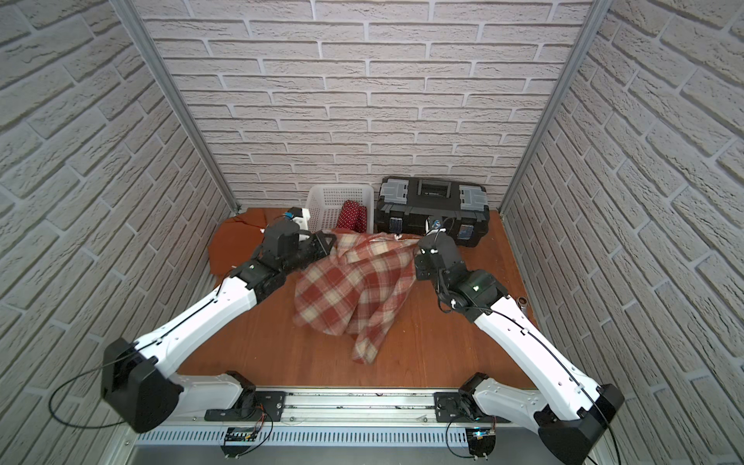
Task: Roll up the skirts
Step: Flatten out the skirt at the center of the board.
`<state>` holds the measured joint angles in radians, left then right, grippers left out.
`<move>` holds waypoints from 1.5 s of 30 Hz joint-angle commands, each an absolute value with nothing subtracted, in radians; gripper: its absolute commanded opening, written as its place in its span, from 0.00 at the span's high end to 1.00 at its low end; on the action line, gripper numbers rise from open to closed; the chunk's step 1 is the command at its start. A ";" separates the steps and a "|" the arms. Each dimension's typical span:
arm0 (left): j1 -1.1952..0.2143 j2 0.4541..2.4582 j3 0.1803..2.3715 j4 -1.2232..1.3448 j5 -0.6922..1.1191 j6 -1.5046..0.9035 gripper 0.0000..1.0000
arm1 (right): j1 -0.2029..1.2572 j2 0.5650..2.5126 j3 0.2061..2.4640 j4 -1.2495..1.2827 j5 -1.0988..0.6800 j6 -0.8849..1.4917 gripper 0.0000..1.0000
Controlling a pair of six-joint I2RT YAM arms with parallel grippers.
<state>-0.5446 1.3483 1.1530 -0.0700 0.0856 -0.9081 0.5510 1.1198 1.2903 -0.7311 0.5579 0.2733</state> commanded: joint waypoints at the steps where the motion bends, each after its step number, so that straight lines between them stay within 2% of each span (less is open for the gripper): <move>1: -0.530 1.357 1.225 0.038 0.187 -0.872 1.00 | 0.546 1.091 1.419 -0.756 0.648 0.201 0.98; 5: -0.530 1.222 1.116 0.045 0.186 -0.859 1.00 | 0.548 0.970 1.403 -0.803 0.491 0.195 0.97; 10: -0.540 0.946 0.829 -0.001 0.193 -0.886 1.00 | 0.590 0.807 1.157 -0.870 0.153 0.347 0.96; 12: -0.550 0.824 0.677 -0.039 0.196 -0.949 1.00 | 0.646 0.770 1.000 -0.867 -0.057 0.443 0.93; 15: -0.569 0.607 0.494 -0.138 0.213 -1.047 1.00 | 0.809 0.677 0.785 -0.823 -0.176 0.610 0.81; 17: -0.582 0.459 0.417 -0.254 0.208 -1.107 0.75 | 0.891 0.612 0.687 -0.838 -0.194 0.713 0.70; 18: -0.585 0.375 0.383 -0.304 0.218 -1.131 0.75 | 0.929 0.583 0.652 -0.846 -0.204 0.745 0.66; 21: -0.586 0.156 0.327 -0.406 0.240 -1.223 0.57 | 0.989 0.503 0.616 -0.848 -0.191 0.821 0.61; 23: -0.588 0.049 0.318 -0.463 0.248 -1.251 0.48 | 0.993 0.493 0.645 -0.852 -0.176 0.820 0.57; 25: -0.586 0.000 0.310 -0.495 0.268 -1.266 0.43 | 0.993 0.532 0.693 -0.855 -0.141 0.786 0.56; 28: -0.586 0.064 0.311 -0.469 0.267 -1.260 0.41 | 0.994 0.690 0.744 -0.802 -0.043 0.709 0.54; 34: -0.585 0.271 0.437 -0.440 0.236 -1.134 0.37 | 0.966 1.036 0.868 -0.743 0.379 0.598 0.39; 35: -0.585 0.326 0.482 -0.468 0.239 -1.086 0.33 | 0.936 1.077 0.882 -0.719 0.395 0.585 0.40; 37: -0.586 0.419 0.550 -0.519 0.225 -1.024 0.24 | 0.866 1.141 0.881 -0.628 0.352 0.567 0.49; 40: -0.585 0.497 0.590 -0.556 0.177 -0.996 0.22 | 0.765 1.242 0.863 -0.516 0.204 0.557 0.79; 41: -0.585 0.511 0.595 -0.580 0.149 -0.995 0.19 | 0.752 1.280 0.857 -0.483 0.187 0.556 0.83; 43: -0.585 0.533 0.625 -0.663 0.072 -0.995 0.02 | 0.742 1.359 0.854 -0.444 0.150 0.551 0.87; 45: -0.581 0.573 0.671 -0.760 -0.007 -0.976 0.02 | 0.738 1.459 0.866 -0.419 0.082 0.556 0.93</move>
